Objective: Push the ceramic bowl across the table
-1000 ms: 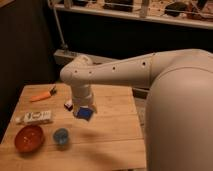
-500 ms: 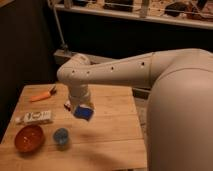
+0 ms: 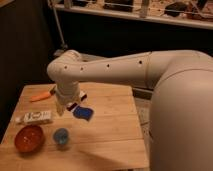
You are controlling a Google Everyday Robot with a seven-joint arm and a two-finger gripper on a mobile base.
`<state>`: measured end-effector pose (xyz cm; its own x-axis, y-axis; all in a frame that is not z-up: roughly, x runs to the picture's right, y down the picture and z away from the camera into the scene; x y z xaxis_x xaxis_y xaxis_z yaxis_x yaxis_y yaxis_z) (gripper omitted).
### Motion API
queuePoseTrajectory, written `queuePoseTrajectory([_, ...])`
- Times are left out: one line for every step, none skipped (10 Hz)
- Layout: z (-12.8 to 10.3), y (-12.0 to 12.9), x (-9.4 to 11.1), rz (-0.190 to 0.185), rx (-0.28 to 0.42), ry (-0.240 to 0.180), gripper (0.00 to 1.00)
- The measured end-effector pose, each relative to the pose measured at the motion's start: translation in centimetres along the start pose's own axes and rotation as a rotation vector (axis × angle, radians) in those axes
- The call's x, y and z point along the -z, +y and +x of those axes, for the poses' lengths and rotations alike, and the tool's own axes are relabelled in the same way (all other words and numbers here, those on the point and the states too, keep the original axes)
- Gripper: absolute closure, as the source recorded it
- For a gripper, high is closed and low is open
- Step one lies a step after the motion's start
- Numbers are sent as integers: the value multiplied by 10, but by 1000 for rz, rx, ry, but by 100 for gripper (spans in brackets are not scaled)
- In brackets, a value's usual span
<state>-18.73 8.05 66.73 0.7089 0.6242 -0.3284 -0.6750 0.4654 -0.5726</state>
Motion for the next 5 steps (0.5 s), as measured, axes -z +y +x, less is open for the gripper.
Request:
queuePoseTrajectory([-3,8,2,-25,104,8,35])
queuePoseTrajectory([-5,15,3,-45,200,23,35])
queuePoseTrajectory([-6,21,5,-66,318,48,35])
queuePoseTrajectory([-6,24,6,-77,396,71,35])
queuePoseTrajectory([-7,29,7,-90,477,96,35])
